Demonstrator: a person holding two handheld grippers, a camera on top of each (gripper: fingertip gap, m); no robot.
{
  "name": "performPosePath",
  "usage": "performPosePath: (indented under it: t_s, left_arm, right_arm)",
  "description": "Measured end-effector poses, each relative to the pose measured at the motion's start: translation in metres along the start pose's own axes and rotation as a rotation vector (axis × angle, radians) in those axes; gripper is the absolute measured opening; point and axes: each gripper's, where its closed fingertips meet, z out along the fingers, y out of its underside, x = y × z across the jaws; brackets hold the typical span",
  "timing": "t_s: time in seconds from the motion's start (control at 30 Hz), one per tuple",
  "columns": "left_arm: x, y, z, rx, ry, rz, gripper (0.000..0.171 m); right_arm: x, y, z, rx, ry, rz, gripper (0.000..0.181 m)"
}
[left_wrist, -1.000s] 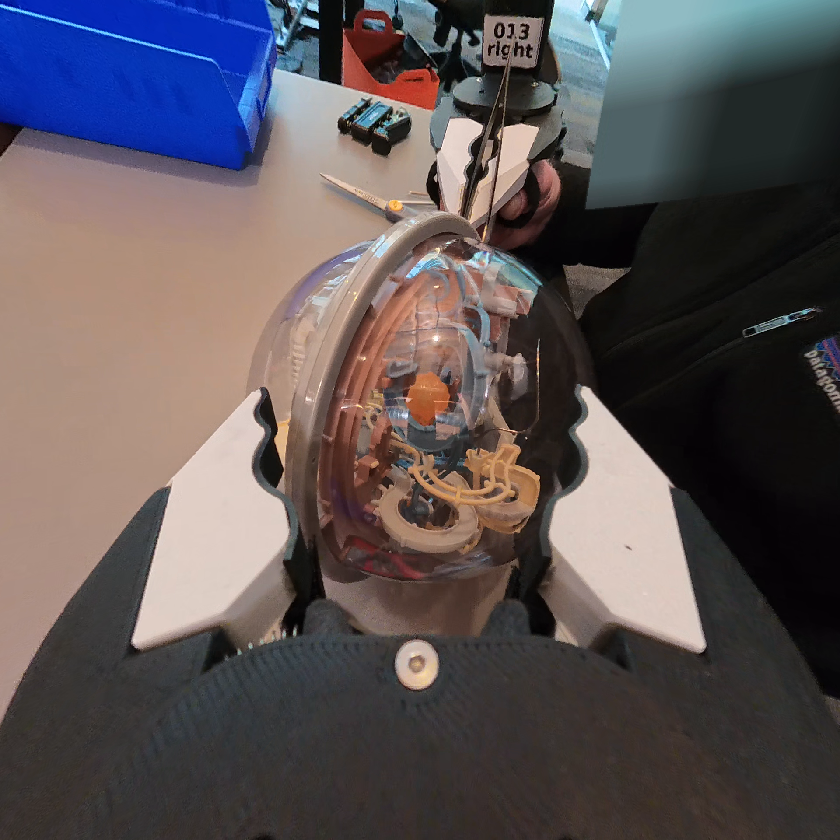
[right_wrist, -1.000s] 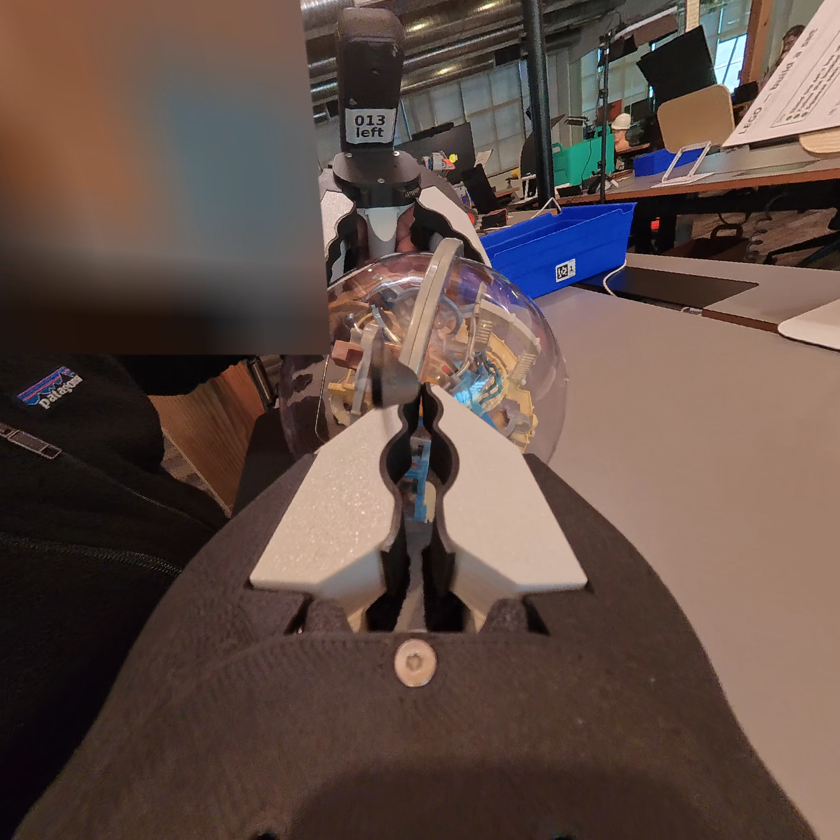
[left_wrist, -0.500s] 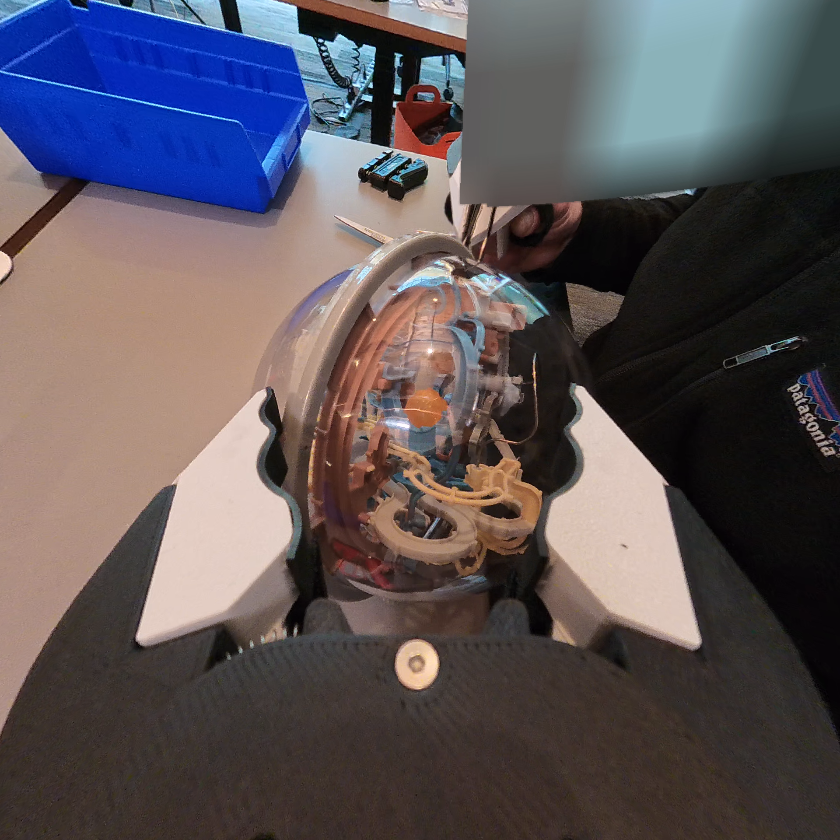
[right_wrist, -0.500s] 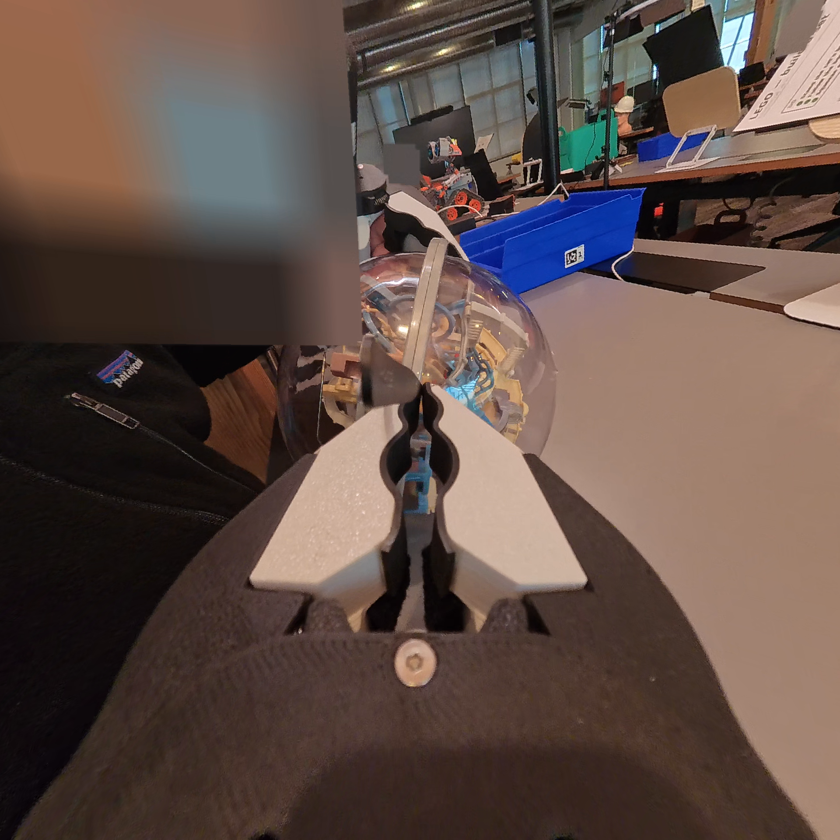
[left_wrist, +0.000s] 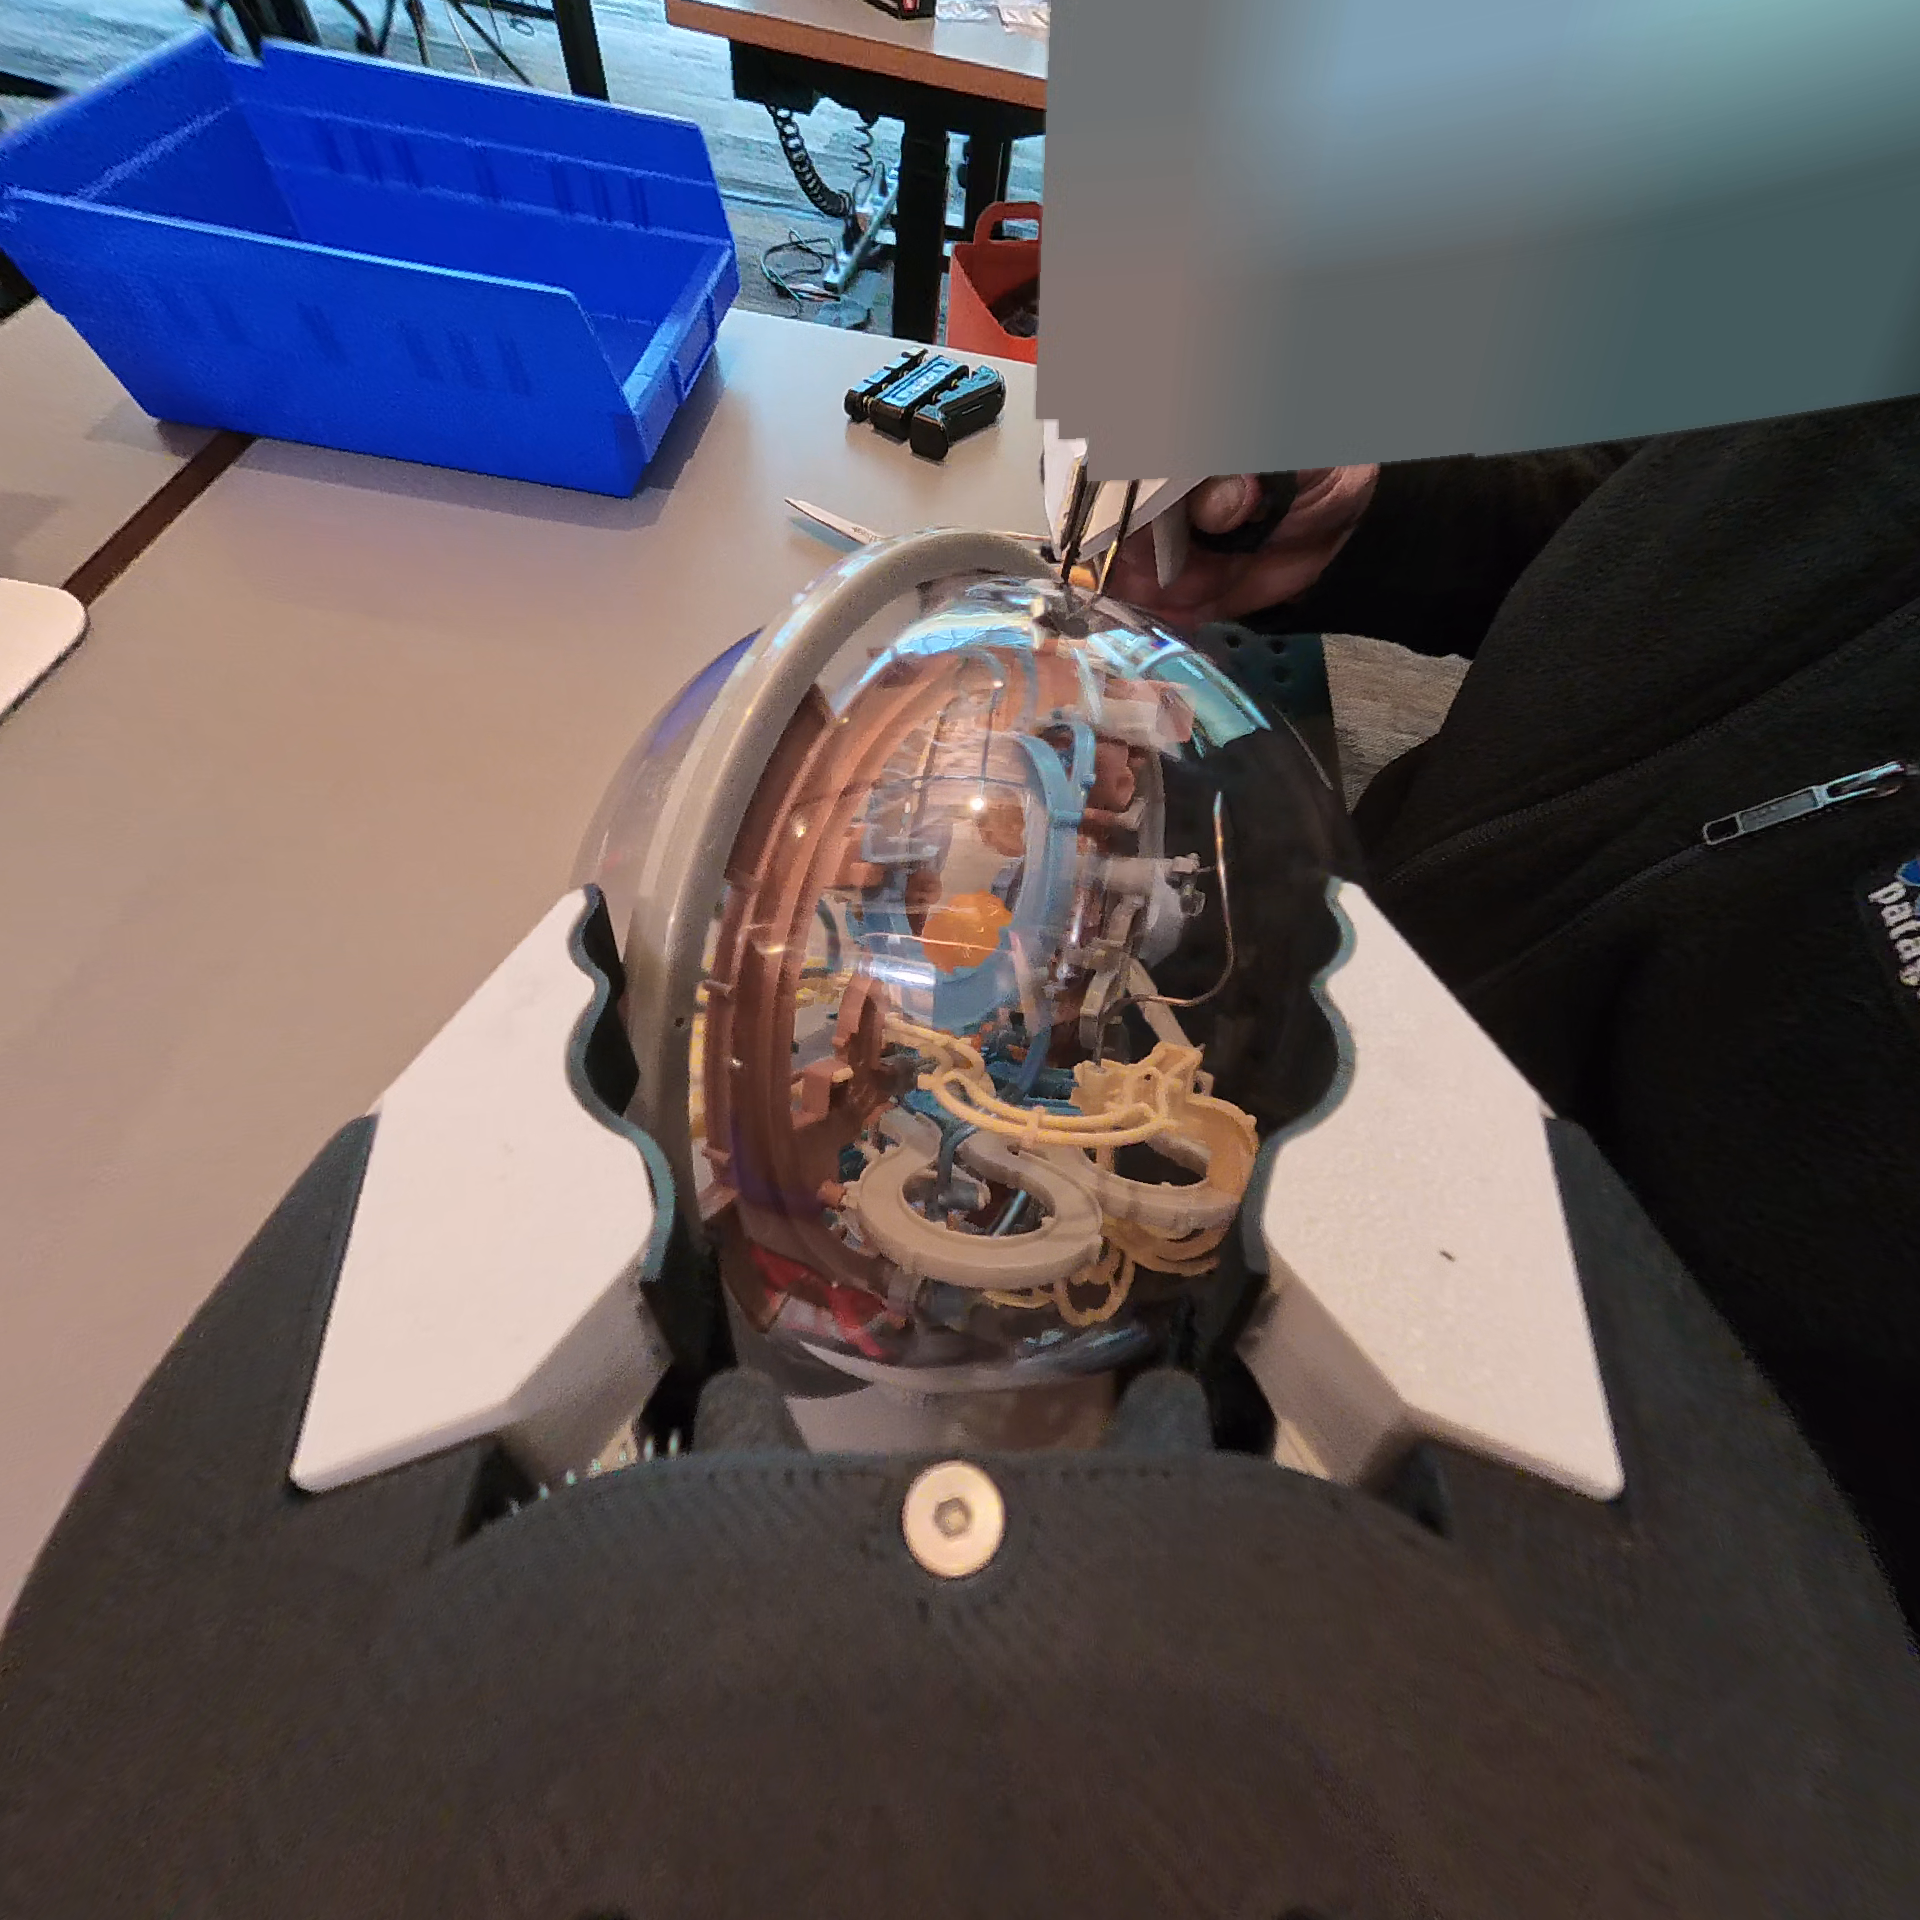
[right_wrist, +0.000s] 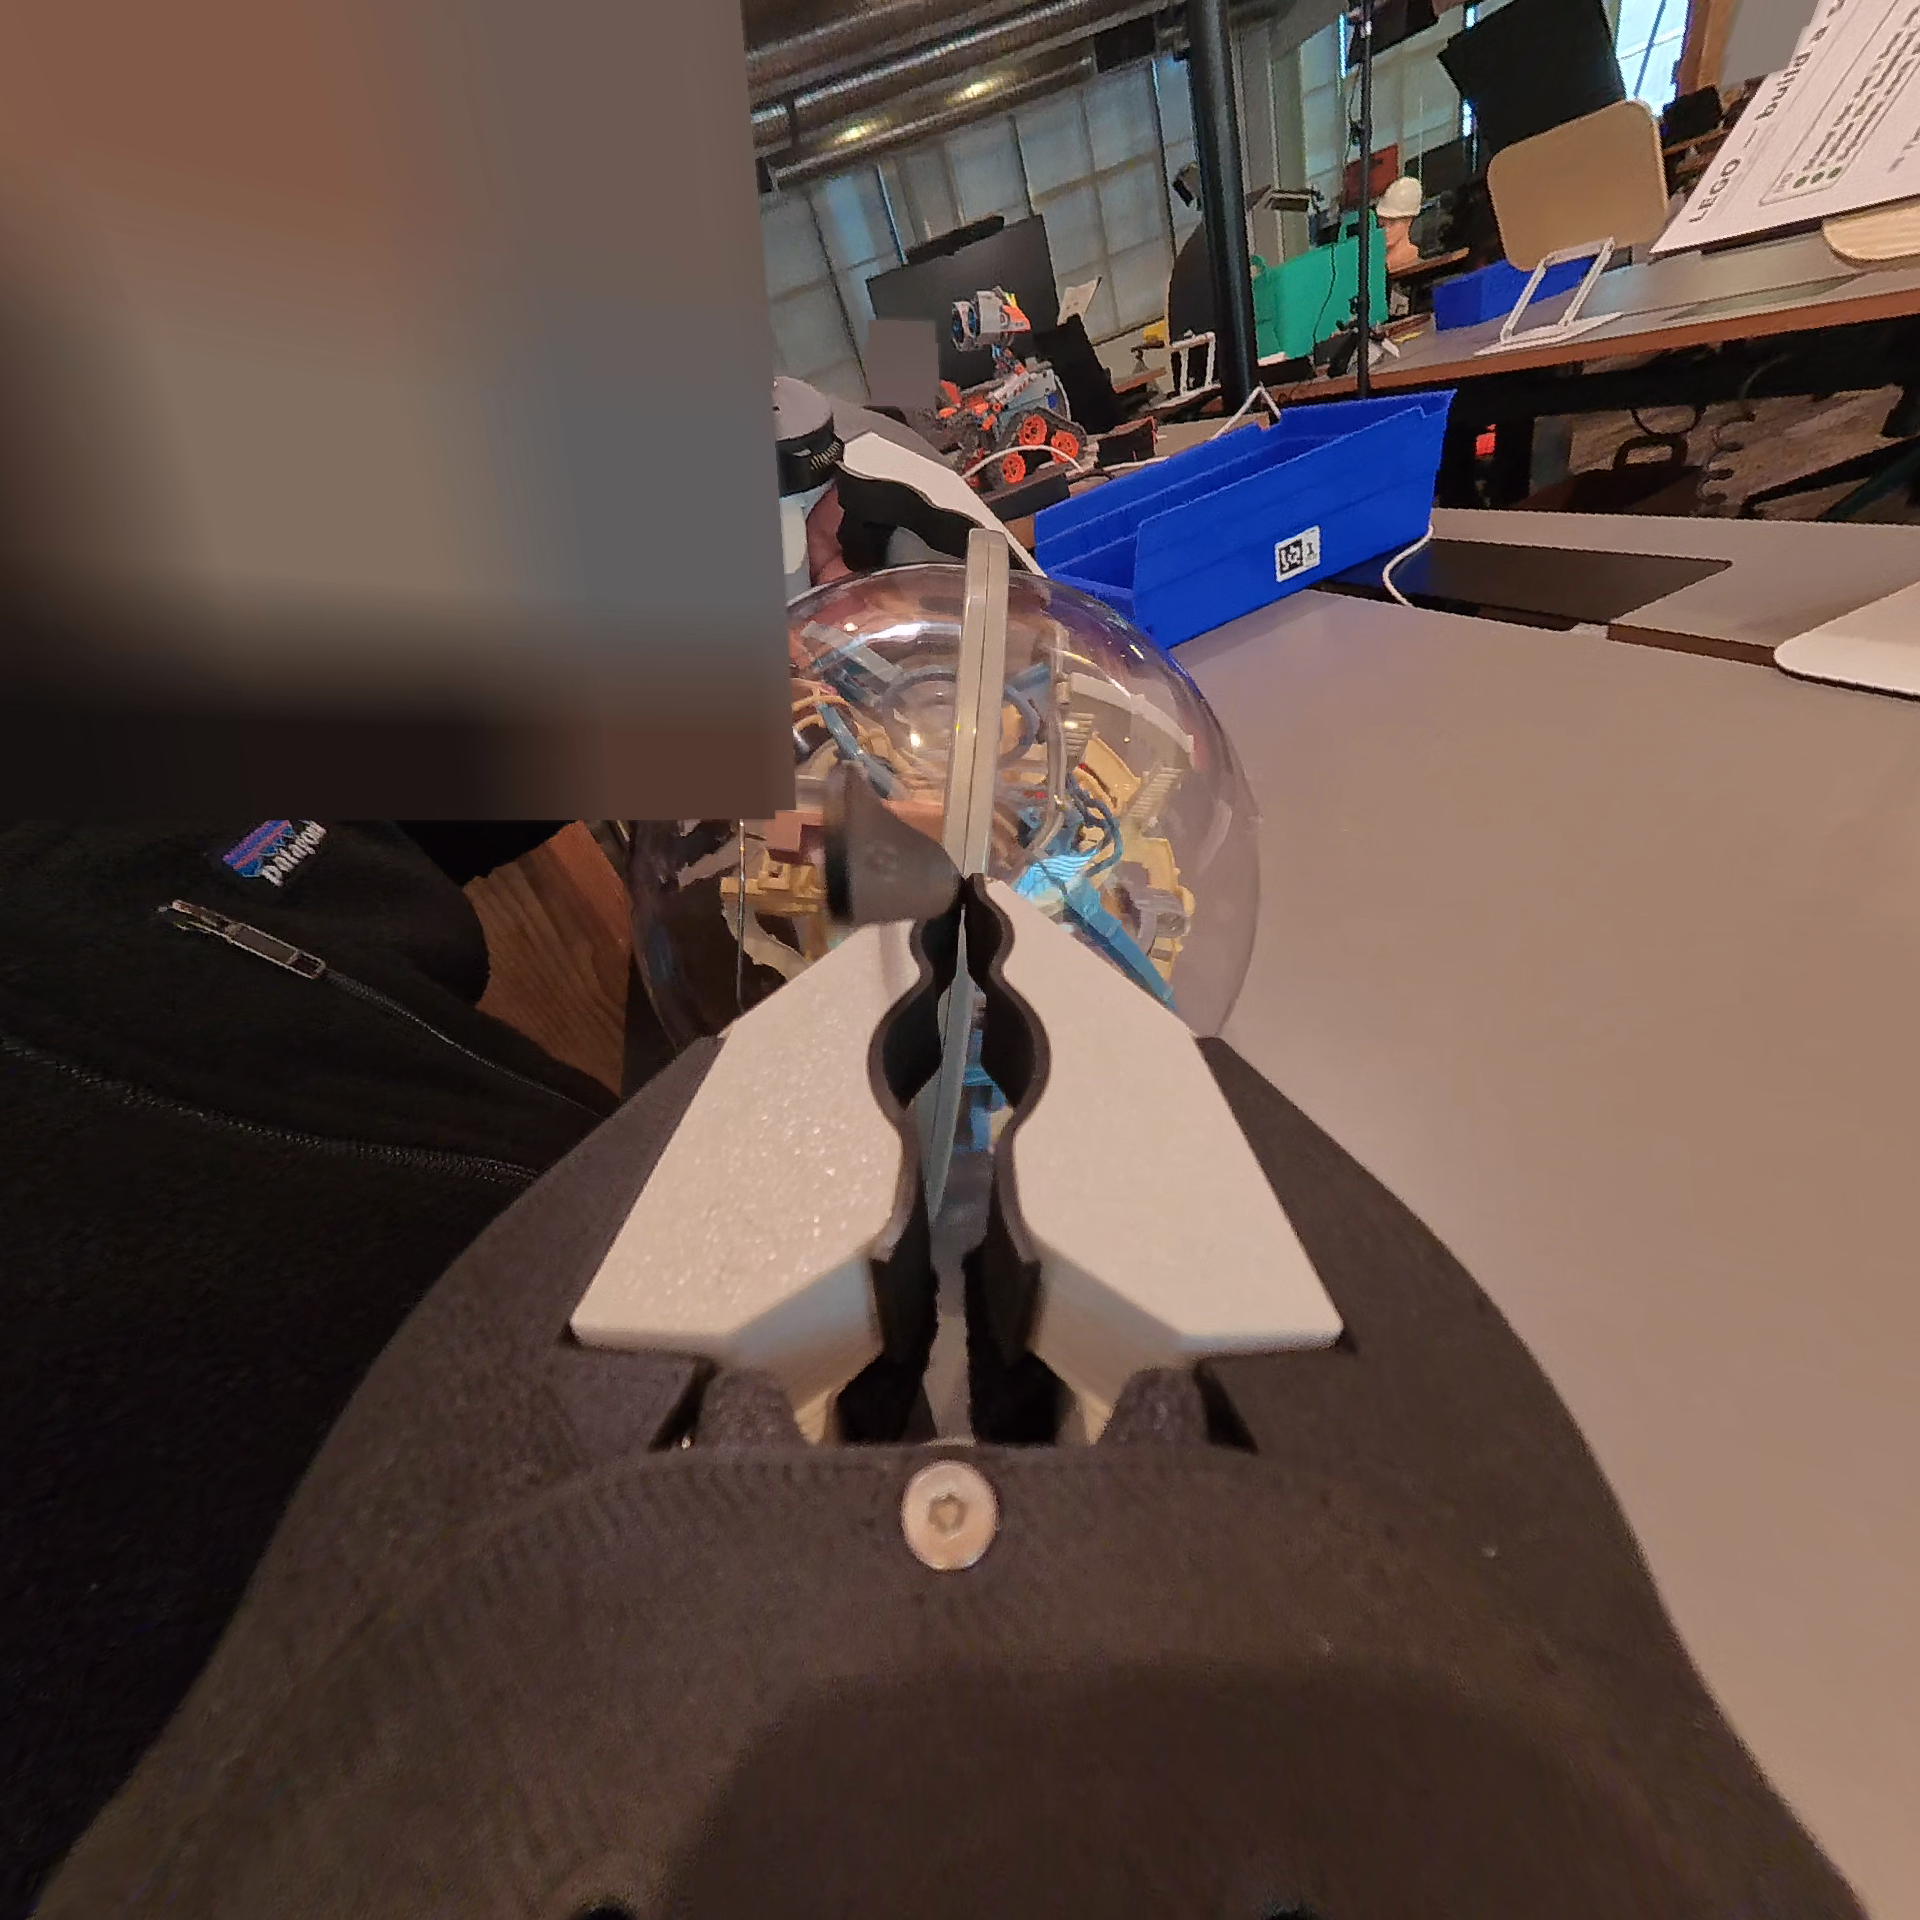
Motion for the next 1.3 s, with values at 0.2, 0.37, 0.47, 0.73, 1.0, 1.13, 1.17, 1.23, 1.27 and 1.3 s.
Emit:
performPosePath:
  t_s: [0.2, 0.37, 0.47, 0.73, 1.0, 1.13, 1.17, 1.23, 1.27, 1.3]
  left_arm:
    - [0.003, -0.001, 0.001, 0.012, -0.027, 0.008, 0.128]
    - [0.004, -0.002, 0.004, 0.036, -0.047, 0.015, 0.13]
    - [0.004, -0.001, 0.003, 0.039, -0.045, 0.016, 0.131]
    - [0.014, -0.006, 0.009, 0.046, -0.05, 0.081, 0.132]
    - [0.011, -0.006, 0.007, 0.053, -0.059, 0.052, 0.131]
    - [0.012, -0.005, 0.006, 0.058, -0.06, 0.05, 0.131]
    - [0.012, -0.005, 0.006, 0.058, -0.061, 0.053, 0.131]
    - [0.012, -0.006, 0.006, 0.062, -0.061, 0.049, 0.13]
    - [0.012, -0.006, 0.005, 0.061, -0.06, 0.044, 0.13]
    - [0.011, -0.006, 0.004, 0.06, -0.059, 0.04, 0.129]
  right_arm:
    - [0.0, 0.002, 0.0, 0.041, 0.012, 0.039, 0.0]
    - [0.001, 0.003, -0.001, 0.031, 0.021, 0.077, 0.0]
    - [0.0, 0.003, 0.001, 0.011, 0.001, 0.089, 0.0]
    - [-0.007, 0.006, 0.008, -0.092, -0.111, 0.124, 0.0]
    - [-0.002, 0.015, 0.007, -0.094, -0.106, 0.133, 0.0]
    - [-0.004, 0.014, 0.008, -0.079, -0.102, 0.119, 0.0]
    - [-0.004, 0.014, 0.007, -0.078, -0.101, 0.115, 0.0]
    - [-0.004, 0.014, 0.007, -0.072, -0.092, 0.109, 0.0]
    - [-0.003, 0.014, 0.006, -0.067, -0.087, 0.111, 0.0]
    - [-0.002, 0.013, 0.005, -0.061, -0.081, 0.111, 0.0]
